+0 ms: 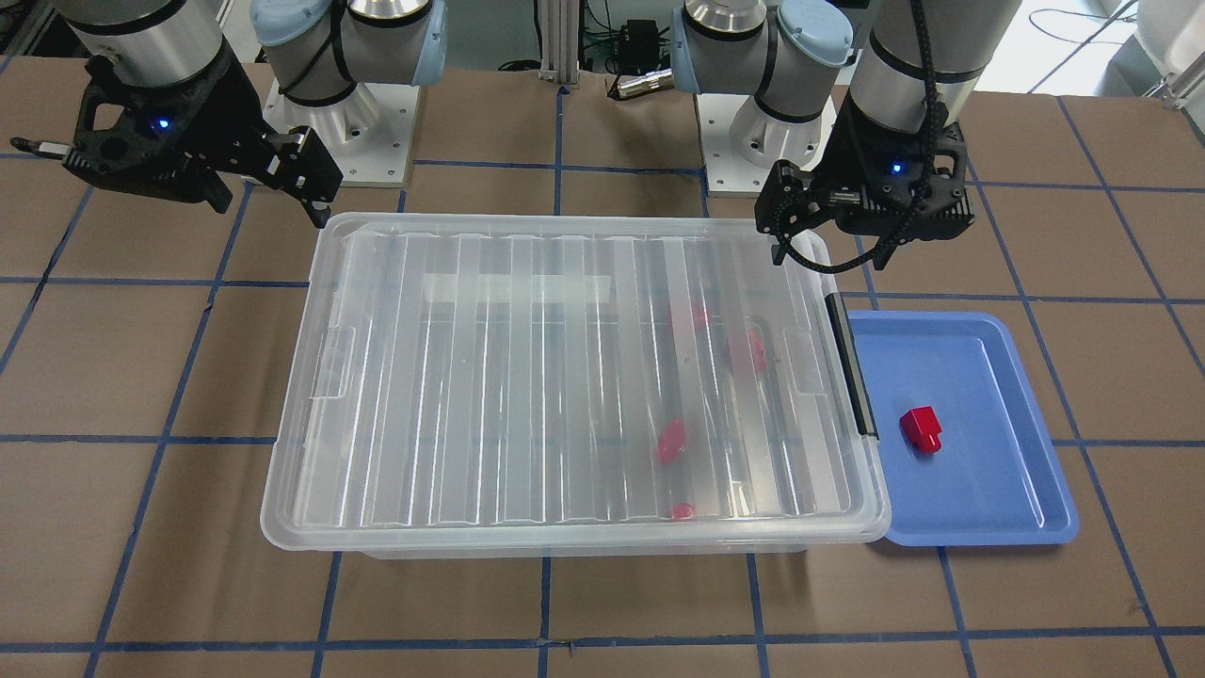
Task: Place red block in blue tray from box
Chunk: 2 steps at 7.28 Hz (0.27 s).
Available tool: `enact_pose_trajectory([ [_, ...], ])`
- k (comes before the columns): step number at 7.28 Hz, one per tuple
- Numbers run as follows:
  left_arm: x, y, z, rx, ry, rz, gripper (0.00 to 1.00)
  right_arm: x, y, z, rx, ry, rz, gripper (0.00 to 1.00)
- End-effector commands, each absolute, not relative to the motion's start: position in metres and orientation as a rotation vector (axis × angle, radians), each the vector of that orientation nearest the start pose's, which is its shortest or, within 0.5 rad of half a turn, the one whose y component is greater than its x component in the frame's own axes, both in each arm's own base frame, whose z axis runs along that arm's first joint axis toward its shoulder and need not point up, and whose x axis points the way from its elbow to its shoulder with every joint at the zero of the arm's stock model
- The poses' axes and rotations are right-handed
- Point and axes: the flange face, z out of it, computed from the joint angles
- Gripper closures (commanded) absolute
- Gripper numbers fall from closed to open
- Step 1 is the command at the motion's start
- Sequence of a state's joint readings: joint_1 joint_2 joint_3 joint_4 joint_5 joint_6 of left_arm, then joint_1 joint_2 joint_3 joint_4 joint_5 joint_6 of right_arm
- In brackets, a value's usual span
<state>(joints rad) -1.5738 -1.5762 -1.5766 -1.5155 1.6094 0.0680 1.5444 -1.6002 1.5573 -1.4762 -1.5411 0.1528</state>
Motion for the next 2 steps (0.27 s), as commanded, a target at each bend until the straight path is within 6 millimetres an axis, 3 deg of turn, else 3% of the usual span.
enact_pose_trajectory([
  [1, -0.131, -0.4958, 0.4883, 0.108, 3.099, -0.067, 0.0, 0.1241, -0.4772, 0.499, 0.275, 3.099, 0.084, 0.0],
  [2, -0.131, -0.4958, 0.4883, 0.108, 3.099, -0.067, 0.0, 0.1234, -0.4771, 0.4987, 0.278, 3.099, 0.089, 0.0],
])
